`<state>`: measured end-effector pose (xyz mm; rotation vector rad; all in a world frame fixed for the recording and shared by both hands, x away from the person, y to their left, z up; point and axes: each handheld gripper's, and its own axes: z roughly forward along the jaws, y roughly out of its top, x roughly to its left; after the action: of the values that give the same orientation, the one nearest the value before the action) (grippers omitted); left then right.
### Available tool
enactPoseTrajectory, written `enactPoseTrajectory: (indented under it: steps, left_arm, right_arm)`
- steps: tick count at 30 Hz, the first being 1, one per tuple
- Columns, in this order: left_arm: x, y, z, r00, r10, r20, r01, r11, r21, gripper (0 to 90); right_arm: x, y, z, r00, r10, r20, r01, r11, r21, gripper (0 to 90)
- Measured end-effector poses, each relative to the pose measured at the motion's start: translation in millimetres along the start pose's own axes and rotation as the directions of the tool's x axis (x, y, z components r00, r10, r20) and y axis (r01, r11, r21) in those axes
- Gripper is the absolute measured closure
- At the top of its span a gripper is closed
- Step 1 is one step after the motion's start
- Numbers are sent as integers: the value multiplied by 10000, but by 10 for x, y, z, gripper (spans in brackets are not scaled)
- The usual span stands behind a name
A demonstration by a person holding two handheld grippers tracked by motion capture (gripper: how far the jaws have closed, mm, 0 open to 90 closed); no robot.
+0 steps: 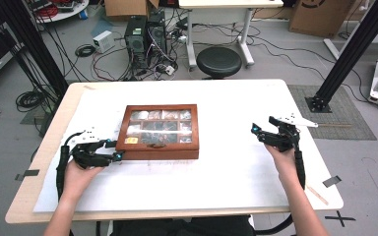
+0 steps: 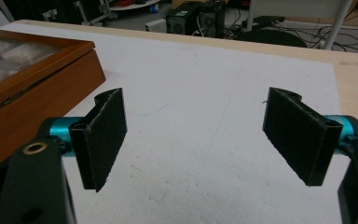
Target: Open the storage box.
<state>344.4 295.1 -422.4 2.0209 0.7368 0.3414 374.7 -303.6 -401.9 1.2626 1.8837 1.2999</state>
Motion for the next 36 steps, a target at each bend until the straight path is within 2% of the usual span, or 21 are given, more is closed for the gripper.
enactPoseTrajectory:
  steps: [4, 9, 16, 22, 24, 26, 29, 33, 36]
  left_arm:
    - [-6, 38, -42, 9999, -22, -142, 16, 9992, -391, 469]
    - [-3, 73, -44, 9996, -99, -278, 81, 9980, -634, 474]
    - [5, 126, -83, 9974, -625, -347, 578, 9910, -1210, 471]
    - [-8, 197, -108, 9953, -796, -559, 703, 9859, -1519, 468]
    - [-10, 222, -118, 9935, -821, -788, 681, 9837, -1663, 457]
    - [-21, 239, -131, 9912, -751, -1089, 545, 9819, -1813, 392]
    - [-16, 251, -134, 9906, -827, -1091, 597, 9781, -1992, 393]
    - [-12, 271, -139, 9902, -831, -1121, 588, 9769, -2055, 393]
    - [6, 315, -154, 9894, -906, -1138, 631, 9722, -2253, 394]
  right_arm:
    - [7, 2, -9, 10000, 19, -4, -19, 10000, -49, 221]
    - [17, 6, -8, 10000, -5, -22, 5, 10000, -54, 221]
    - [23, 4, -11, 10000, 19, -3, -19, 10000, -63, 221]
    - [25, 7, -21, 10000, 8, 1, -8, 9999, -109, 221]
    - [29, 9, -24, 10000, 48, 19, -48, 9999, -109, 221]
    - [31, 9, -25, 10000, 56, 29, -55, 9999, -112, 221]
    - [34, 10, -24, 10000, 60, 29, -60, 9999, -118, 221]
    - [42, 12, -23, 10000, 79, -11, -79, 9999, -140, 221]
    - [49, 17, -26, 10000, 63, -25, -63, 9998, -169, 221]
